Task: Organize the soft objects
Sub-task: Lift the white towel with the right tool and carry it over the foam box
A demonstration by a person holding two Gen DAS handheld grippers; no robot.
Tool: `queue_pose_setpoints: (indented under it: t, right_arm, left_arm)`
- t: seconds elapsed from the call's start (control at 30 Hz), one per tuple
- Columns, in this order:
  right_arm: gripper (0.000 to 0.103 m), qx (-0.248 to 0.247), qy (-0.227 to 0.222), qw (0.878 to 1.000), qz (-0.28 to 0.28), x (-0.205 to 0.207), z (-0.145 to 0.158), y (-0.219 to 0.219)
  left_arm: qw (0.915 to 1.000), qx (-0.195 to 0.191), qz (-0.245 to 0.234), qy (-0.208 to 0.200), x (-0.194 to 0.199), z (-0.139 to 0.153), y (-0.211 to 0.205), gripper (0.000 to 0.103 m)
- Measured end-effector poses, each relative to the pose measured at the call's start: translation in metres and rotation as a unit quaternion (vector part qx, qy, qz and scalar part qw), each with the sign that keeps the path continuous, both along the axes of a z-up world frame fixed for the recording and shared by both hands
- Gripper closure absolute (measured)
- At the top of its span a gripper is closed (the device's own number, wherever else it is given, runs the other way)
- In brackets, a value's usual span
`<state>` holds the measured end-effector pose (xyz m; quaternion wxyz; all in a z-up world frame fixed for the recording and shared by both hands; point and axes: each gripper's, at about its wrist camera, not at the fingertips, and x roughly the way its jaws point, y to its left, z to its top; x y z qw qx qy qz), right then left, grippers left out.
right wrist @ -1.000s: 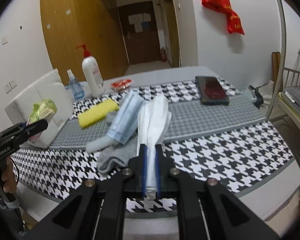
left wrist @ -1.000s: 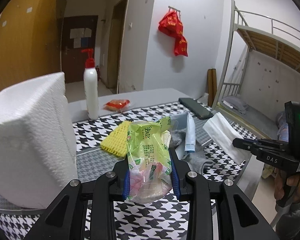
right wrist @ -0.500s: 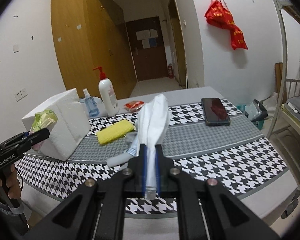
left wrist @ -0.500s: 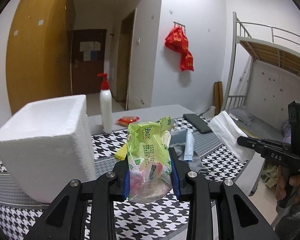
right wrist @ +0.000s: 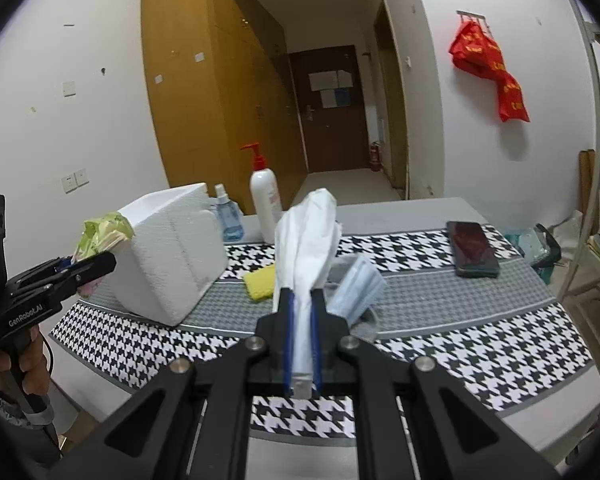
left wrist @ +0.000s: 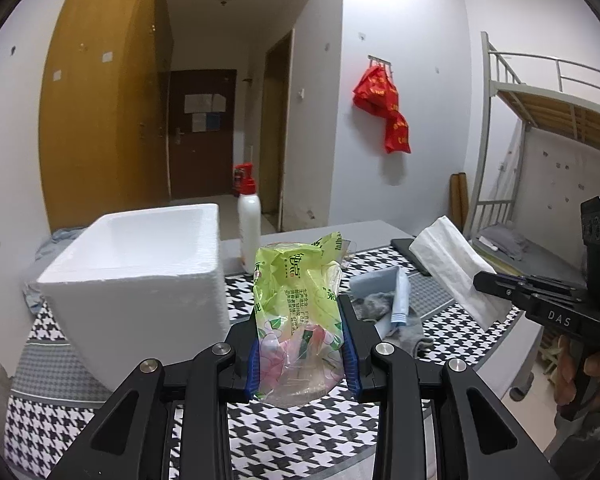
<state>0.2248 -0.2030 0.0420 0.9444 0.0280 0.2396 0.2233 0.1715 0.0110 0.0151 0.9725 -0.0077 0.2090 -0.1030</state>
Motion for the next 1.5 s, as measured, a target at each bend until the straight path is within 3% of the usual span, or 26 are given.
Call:
queue_pose_setpoints:
  t: [0.43,0.97,1.5]
  right_arm:
    - [0.092,-0.005,-0.022,0.999,0.037,0.007,0.015,0.030]
    - [0.093,0.004,-0.030,0.994,0.104,0.030,0.029,0.086]
    - [0.092,0.000,-0.048,0.990,0.136,0.031,0.046,0.147]
  left_arm:
    - [0.9982,0.006,0.059,-0.013,-0.014,0.008,0.034,0.069]
    - [0.9894,0.009,0.143,-0.019,-0.029,0.018,0.089,0.069]
    - [0.9880,0.014,0.151,-0.030,-0.036,0.023,0.119,0.069]
